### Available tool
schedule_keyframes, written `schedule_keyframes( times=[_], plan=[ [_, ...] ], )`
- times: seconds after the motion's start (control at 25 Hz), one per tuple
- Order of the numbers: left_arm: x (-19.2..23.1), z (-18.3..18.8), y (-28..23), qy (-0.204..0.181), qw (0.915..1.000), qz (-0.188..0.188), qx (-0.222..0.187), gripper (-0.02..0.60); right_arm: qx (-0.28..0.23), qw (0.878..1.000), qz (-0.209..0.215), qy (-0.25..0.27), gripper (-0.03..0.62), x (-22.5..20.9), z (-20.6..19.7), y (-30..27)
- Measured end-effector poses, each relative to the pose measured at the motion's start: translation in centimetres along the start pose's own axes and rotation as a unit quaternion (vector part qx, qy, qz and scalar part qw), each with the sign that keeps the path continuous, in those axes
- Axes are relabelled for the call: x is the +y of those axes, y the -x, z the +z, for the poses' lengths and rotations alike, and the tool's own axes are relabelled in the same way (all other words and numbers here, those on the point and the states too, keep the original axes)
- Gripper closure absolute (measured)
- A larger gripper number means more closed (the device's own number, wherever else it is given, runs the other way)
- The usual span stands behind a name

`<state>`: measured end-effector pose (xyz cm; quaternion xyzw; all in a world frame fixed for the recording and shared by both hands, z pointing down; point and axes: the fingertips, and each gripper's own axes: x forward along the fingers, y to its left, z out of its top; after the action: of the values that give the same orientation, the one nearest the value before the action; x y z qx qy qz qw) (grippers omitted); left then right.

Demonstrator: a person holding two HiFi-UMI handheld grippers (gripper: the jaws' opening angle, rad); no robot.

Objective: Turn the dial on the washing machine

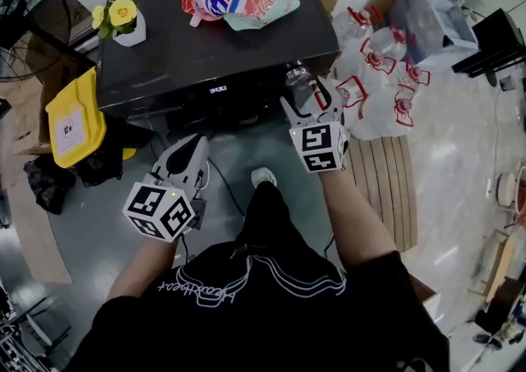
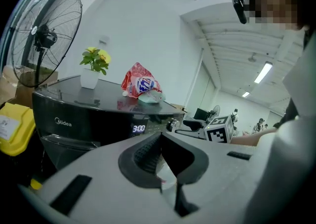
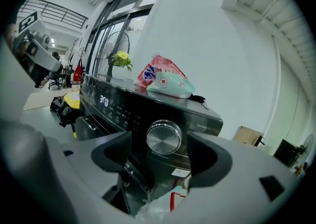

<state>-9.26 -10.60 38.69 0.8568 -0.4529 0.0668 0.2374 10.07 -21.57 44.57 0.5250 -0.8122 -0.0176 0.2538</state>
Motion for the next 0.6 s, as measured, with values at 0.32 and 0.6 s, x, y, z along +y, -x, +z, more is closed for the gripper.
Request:
schedule_keyframes(
  times=[0.32,0.6],
  plan=[
    [1.5,-1.0,0.0,0.002,0.9998,0.013,0.011,0.577,0.007,0.999,-0.021,0.033,0.272,-0.6,-0.8,-2.4],
    [1.7,-1.5,0.2,0.002,0.9998,0.017,0.012,0.577,0.010,0.999,-0.030,0.037,0.312,-0.7,-1.2,-3.3]
  ],
)
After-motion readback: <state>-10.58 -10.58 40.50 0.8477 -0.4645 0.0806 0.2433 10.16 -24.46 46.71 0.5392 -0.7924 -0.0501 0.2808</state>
